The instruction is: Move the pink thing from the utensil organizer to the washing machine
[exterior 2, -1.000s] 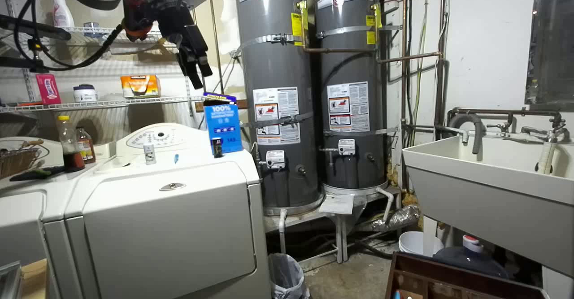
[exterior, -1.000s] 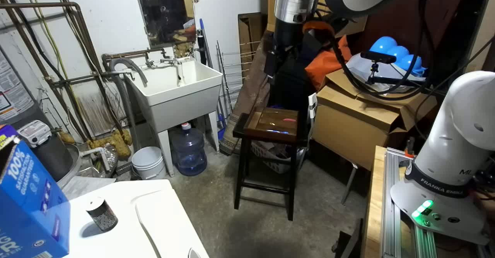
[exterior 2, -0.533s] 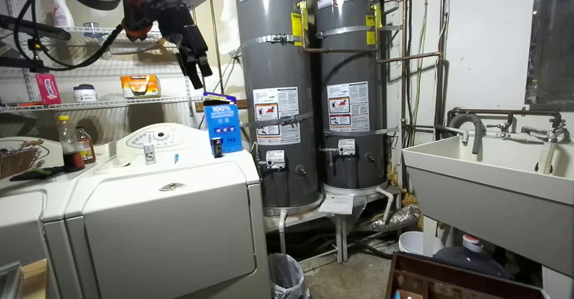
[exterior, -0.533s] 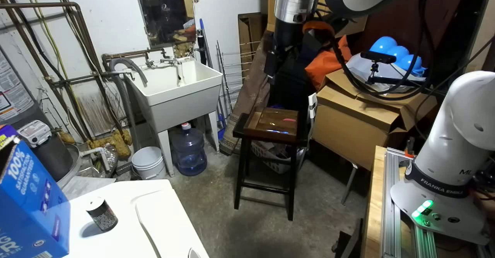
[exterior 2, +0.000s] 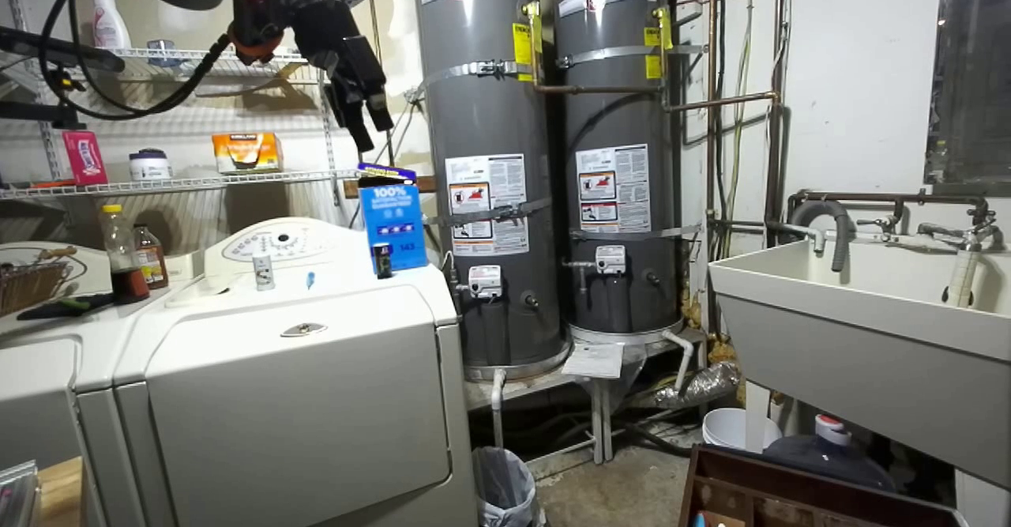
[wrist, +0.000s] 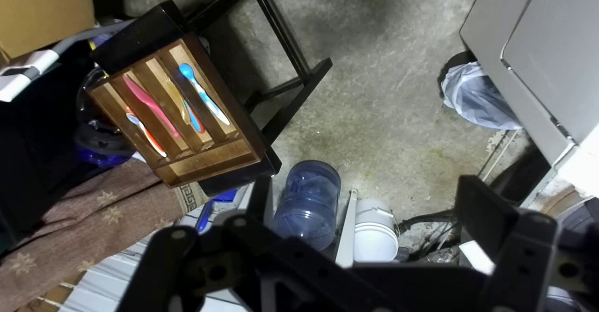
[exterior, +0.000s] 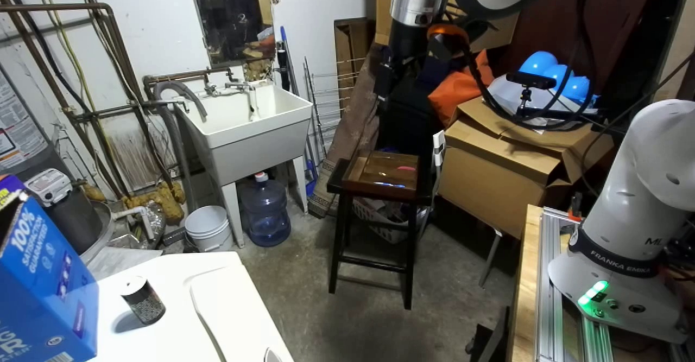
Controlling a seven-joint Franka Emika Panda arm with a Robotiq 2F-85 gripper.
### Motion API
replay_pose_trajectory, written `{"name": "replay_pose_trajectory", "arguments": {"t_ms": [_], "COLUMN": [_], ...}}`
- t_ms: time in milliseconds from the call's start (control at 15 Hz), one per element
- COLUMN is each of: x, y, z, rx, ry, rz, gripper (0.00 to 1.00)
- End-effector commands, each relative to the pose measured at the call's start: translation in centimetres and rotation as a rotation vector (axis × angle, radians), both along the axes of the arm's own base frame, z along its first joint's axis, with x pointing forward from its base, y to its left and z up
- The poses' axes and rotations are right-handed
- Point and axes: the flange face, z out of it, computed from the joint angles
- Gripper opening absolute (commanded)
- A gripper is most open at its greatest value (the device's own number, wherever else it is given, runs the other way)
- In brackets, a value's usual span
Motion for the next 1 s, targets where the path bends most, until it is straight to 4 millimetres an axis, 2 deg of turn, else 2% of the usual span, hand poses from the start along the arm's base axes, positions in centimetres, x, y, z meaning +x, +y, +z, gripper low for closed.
{"name": "replay_pose_trajectory", "arguments": {"t_ms": [0, 67, 333, 533, 733, 800, 867, 933], "x": [-0.4, -0.4, -0.9, -2.0, -2.0, -1.9, -3.1, -3.1], "y": [-6.6, -9.2, -17.2, -22.2, -27.6, -28.7, -26.8, -27.9], "z": [-0.8, -1.1, -4.4, -6.6, -8.1, -8.8, -8.1, -8.6], "rx": [0.055, 0.078, 0.122, 0.145, 0.162, 0.179, 0.151, 0.157], "ry": [-0.030, -0.026, 0.049, 0.116, 0.172, 0.185, 0.149, 0.159], "rz": [0.020, 0.028, 0.087, 0.090, 0.067, 0.037, 0.053, 0.039], "gripper": [1.00, 1.00, 1.00, 1.00, 1.00, 1.00, 1.00, 1.00]}}
